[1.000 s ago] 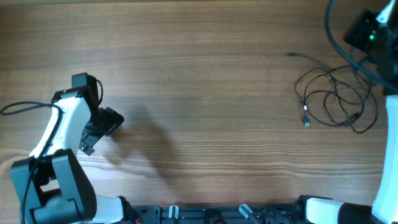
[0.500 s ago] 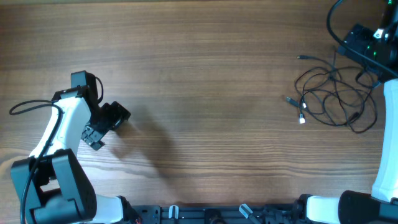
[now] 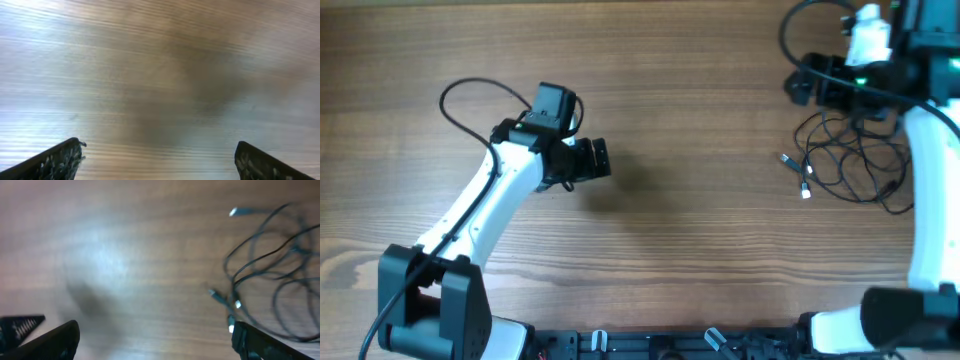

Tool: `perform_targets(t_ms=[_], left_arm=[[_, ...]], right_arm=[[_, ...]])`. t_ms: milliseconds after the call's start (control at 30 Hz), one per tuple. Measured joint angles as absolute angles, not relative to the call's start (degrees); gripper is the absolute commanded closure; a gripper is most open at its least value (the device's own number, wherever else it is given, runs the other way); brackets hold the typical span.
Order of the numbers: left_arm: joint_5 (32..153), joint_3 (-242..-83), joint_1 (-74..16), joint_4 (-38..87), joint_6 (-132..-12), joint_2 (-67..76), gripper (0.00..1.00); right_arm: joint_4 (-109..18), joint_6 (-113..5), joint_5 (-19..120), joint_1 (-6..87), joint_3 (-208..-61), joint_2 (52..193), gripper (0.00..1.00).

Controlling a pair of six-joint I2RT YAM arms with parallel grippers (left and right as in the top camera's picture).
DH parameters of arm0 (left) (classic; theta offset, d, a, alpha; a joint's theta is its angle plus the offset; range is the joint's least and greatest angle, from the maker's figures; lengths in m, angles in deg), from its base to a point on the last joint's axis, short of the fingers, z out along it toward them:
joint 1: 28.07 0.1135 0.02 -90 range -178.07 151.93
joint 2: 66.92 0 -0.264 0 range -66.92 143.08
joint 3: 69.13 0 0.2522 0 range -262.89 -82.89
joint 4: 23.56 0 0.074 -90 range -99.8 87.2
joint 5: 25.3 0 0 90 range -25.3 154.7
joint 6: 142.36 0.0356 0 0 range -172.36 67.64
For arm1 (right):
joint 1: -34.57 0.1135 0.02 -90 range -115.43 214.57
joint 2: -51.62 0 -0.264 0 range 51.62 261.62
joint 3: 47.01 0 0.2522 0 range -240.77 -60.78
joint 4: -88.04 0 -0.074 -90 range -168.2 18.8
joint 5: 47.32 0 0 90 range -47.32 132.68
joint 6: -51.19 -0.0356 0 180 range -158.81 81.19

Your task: Untangle cables

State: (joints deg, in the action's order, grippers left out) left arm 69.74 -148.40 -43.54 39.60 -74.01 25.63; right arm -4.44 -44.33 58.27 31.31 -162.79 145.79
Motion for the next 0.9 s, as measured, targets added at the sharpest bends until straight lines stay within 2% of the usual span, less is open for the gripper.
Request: perform_targets(t_ms=[133, 267, 400, 467, 567, 700, 800, 900], left_arm=[[63.9, -153.1, -42.3, 49.5, -73.7, 25.4, 0.00], [62.6, -154.2, -33.8, 62.5, -76.0, 25.3, 0.00], [63.7, -154.2, -29.8, 64.5, -76.6, 23.4, 0.00], [63.9, -153.6, -29.8, 63.6, -76.6, 18.8, 0.00], [64.2, -149.8, -29.8, 59.1, -76.6, 7.1, 0.00], [64.4, -138.4, -29.8, 48.4, -76.1, -13.8, 0.00], [65.0, -131.5, -29.8, 47.5, -76.0, -28.9, 0.00], [65.2, -129.8, -29.8, 47.9, -76.0, -36.6, 0.00]], right_arm=[[-0.6, -43.9, 54.9, 35.2, -162.7, 151.2, 0.00], [4.3, -45.2, 49.9, 37.3, -162.4, 153.0, 0.00], [6.0, -46.1, 48.8, 37.3, -161.3, 152.9, 0.00], [2.0, -46.3, 48.6, 37.3, -155.8, 150.8, 0.00], [-7.0, -46.5, 48.6, 37.3, -144.1, 143.5, 0.00], [-19.3, -46.9, 48.6, 37.3, -127.7, 125.7, 0.00], [-25.5, -47.2, 48.6, 37.3, -120.8, 108.2, 0.00], [-26.4, -47.2, 48.5, 37.3, -119.6, 95.9, 0.00]])
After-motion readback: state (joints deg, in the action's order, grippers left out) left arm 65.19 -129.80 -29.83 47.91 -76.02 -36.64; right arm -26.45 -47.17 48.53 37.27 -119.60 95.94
